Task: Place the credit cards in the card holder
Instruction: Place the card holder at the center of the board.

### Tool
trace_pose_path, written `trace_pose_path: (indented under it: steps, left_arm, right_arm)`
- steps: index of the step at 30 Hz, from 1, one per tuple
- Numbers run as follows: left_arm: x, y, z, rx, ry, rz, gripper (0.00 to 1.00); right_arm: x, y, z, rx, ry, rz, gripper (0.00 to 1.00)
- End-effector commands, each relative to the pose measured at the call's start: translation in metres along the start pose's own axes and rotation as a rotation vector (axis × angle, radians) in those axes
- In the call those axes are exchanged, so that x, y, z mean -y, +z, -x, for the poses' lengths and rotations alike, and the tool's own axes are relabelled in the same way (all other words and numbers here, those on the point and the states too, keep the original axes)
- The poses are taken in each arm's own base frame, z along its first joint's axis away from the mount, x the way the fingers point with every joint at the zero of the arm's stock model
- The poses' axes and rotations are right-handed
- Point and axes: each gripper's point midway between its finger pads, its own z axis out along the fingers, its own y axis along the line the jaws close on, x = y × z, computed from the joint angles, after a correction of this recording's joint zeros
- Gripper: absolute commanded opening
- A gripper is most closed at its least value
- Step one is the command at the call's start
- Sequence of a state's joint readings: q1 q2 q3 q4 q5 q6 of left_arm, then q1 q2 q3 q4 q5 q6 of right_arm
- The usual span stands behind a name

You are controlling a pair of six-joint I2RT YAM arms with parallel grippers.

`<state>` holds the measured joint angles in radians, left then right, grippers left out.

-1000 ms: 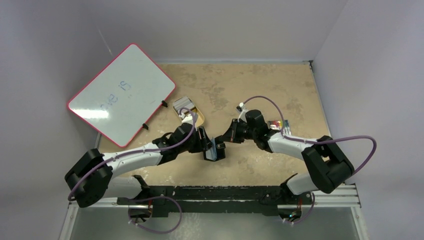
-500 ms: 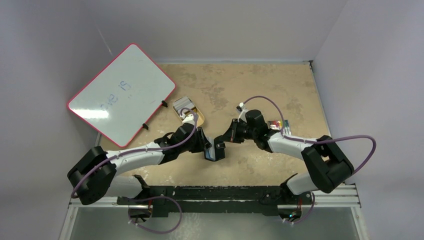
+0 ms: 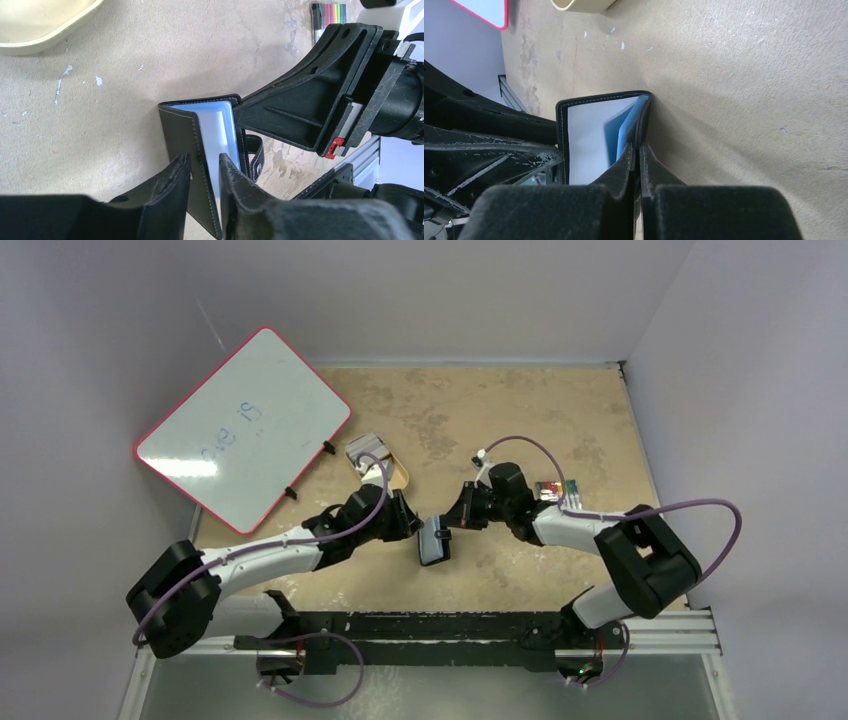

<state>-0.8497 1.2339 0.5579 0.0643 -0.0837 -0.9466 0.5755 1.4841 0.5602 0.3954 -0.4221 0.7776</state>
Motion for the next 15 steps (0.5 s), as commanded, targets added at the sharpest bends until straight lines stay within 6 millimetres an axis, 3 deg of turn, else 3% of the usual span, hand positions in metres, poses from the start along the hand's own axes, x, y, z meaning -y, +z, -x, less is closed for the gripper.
trace_pose_path:
  steps: [1, 5, 11, 15]
  left_arm:
    - [0.005, 0.003, 0.008, 0.032, 0.014, -0.026, 0.3]
    - [0.004, 0.004, 0.007, 0.023, 0.022, -0.016, 0.39]
    - [0.005, 0.002, 0.01, 0.033, 0.02, -0.015, 0.42]
    - [0.003, 0.001, 0.01, 0.037, 0.019, -0.013, 0.43]
  right_arm:
    - [-0.011, -0.001, 0.006, 0.019, -0.023, 0.05, 0.0]
    - [-0.017, -0.003, 0.009, 0.03, -0.018, 0.07, 0.0]
    - [-0.039, -0.012, 0.016, 0.05, -0.012, 0.141, 0.0]
    - [-0.042, -0.013, 0.018, 0.05, -0.01, 0.149, 0.0]
